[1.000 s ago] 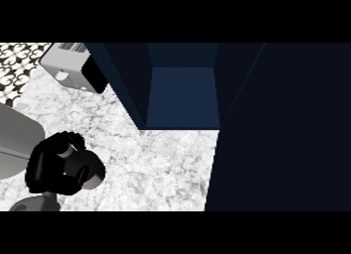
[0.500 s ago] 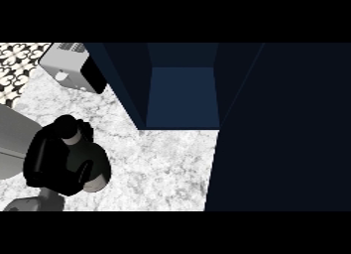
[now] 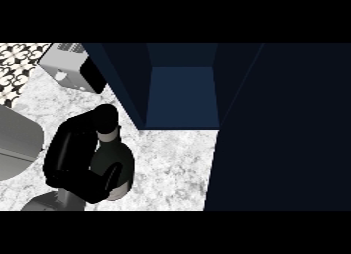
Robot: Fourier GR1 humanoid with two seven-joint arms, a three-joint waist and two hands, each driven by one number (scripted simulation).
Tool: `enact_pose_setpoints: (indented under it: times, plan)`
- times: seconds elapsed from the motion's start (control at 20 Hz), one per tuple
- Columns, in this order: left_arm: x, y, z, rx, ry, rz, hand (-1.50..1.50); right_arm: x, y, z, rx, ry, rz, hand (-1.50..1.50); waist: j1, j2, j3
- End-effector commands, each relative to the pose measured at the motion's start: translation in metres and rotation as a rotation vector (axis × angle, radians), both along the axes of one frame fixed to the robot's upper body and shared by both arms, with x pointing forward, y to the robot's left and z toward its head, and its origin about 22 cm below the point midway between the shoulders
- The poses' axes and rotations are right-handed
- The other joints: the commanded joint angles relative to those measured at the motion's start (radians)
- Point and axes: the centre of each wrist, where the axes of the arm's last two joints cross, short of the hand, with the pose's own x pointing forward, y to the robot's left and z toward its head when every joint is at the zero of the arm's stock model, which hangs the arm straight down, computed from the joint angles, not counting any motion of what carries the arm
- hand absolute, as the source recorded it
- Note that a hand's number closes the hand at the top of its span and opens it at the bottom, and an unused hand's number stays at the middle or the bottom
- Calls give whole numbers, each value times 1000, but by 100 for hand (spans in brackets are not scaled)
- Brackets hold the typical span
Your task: Pick up the wine, place it into the cabinet and close the cabinet
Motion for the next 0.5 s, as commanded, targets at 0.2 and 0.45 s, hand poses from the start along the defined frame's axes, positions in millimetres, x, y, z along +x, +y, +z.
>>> enact_pose_setpoints:
  times: [0.2, 0.45]
  plan:
    - [-7, -73, 38, -33, -3, -30, 150, -22, -2, 11, 32, -34, 21, -150, -4, 0, 0]
    - [10, -101, 51, -59, 16, -30, 150, -28, -4, 1, 29, -48, 39, -150, -12, 1, 0]
